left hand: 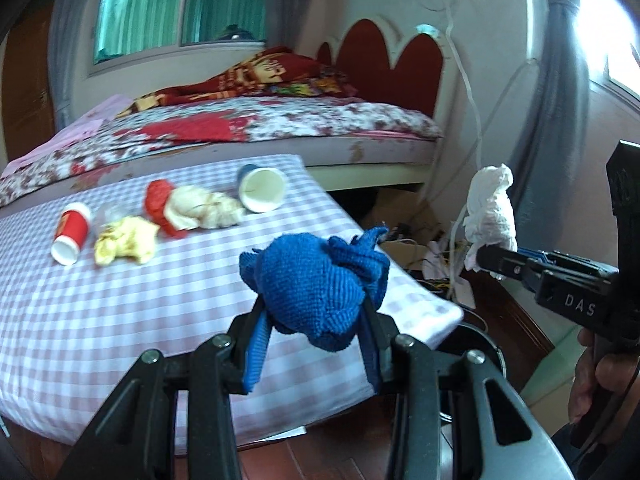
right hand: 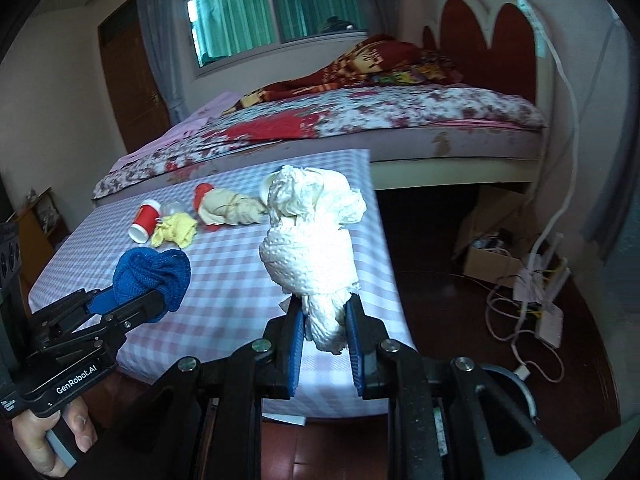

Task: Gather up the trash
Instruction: 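Carry the sock and tissue over the black bin and open both tools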

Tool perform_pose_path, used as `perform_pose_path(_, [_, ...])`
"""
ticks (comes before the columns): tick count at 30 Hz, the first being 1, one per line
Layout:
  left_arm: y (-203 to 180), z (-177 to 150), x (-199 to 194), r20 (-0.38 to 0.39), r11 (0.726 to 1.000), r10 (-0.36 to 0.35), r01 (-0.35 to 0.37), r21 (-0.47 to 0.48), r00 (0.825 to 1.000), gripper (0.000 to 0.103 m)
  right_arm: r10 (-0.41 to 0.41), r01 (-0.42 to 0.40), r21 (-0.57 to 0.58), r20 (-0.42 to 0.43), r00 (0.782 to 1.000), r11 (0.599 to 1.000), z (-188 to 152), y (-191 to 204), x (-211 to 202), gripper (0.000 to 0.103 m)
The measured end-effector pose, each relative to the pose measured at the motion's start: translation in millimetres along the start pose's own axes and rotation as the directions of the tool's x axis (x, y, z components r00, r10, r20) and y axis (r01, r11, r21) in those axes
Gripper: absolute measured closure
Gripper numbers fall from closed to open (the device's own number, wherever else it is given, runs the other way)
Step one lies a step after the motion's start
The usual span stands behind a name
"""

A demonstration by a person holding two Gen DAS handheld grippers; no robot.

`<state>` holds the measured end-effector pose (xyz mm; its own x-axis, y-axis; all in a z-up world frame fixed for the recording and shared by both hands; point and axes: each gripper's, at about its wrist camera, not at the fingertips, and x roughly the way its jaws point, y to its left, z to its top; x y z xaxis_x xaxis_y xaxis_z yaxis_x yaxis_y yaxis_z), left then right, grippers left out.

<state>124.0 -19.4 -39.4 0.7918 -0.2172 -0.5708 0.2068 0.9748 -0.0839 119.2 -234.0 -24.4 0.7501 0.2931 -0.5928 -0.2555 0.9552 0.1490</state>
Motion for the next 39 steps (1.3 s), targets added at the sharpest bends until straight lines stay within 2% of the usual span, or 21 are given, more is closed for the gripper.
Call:
perform_pose_path(12, [-78.5, -4.4, 10.6, -0.026, 0.989, -0.112, 0.114, 0.091, 0.993, 0.063, -0.118, 0.116, 0.087, 0.010, 0.993, 0.989, -28.5, -66.6, -46.9, 0.082])
perform_pose_path(23, [-146.1, -17.4, 22.8, -0.083, 0.963, -0.205, 0.216, 0.160, 0.975, 0.063, -0.203, 0.202, 0.157, -0.015, 0.979, 0.967, -57.0, -121.6, -77.2, 0.082])
perform_pose_path(34, [-184.5, -39.3, 37.7, -0.161, 0.943, -0.250, 0.278, 0.184, 0.955, 0.063, -0.231, 0.243, 0.197, -0.083, 0.969, 0.950, -94.0, -153.6, -81.9, 0.082])
perform_pose_path(39, [-189.0, -53.0, 53.3, -0.213, 0.941, -0.258, 0.295, 0.166, 0.943, 0.063, -0.227, 0.248, 0.196, -0.123, 0.966, 0.949, -110.5, -163.4, -77.5, 0.082])
